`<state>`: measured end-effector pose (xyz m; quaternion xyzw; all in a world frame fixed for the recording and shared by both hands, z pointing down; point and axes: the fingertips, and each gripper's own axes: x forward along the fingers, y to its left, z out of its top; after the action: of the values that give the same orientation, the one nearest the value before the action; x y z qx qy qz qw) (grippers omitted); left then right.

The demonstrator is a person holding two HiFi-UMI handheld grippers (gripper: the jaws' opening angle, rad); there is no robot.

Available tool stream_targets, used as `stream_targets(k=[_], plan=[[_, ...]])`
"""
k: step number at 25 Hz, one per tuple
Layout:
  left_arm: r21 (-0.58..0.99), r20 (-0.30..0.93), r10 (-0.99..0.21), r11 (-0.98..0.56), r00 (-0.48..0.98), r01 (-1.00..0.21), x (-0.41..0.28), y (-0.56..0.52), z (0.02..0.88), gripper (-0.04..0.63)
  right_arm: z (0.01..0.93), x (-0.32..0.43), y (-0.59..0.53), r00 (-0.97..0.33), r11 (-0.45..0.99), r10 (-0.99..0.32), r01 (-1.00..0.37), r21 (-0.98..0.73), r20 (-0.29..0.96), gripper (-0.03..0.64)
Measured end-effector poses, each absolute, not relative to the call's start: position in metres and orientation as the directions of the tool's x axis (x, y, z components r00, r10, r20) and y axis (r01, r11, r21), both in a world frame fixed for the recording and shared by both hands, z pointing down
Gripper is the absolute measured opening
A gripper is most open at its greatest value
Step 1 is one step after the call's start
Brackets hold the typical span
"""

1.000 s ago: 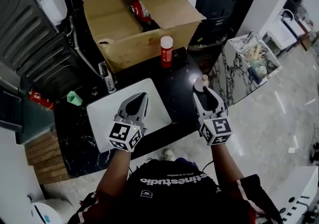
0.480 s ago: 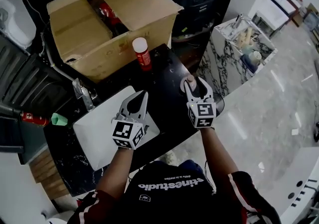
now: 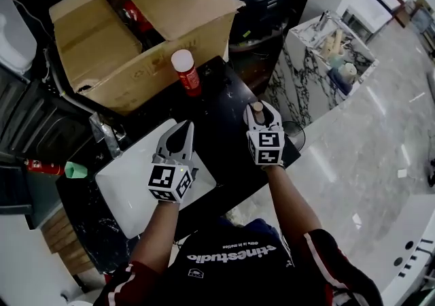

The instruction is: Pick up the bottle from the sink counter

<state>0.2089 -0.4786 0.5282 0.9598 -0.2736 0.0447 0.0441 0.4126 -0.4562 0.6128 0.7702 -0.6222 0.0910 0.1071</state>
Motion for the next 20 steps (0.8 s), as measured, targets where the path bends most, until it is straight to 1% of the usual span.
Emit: stream_targets(k=[4,9,14,20], plan=[[0.048,0.091,-0.546,-0.833,0.833,-0.551,0.191,-0.479,0.512,0.013,0.604,0.397,-0.453,0.161,-0.149,-0.945,-0.987,0.064,0.286,0.163],[0.033,0.07,-0.576,-0.815,0.814,-0.579,0.142,-0.469,0.487,0.012,0.572,0.348,-0.43,0.079,-0.067,-0.962,-0.996,0.055,0.263,0.163],[-0.002,0.051,-0.653,-0.756,0.755,-0.654,0.07,-0.453,0.462,0.013,0.519,0.264,-0.421,-0.135,0.151,-0.959,-0.988,0.043,0.248,0.163],[0.016,0.044,-0.758,-0.651,0.651,-0.759,-0.042,-0.418,0.444,0.012,0.459,0.151,-0.396,-0.333,0.349,-0.922,-0.935,0.054,0.2,0.163]])
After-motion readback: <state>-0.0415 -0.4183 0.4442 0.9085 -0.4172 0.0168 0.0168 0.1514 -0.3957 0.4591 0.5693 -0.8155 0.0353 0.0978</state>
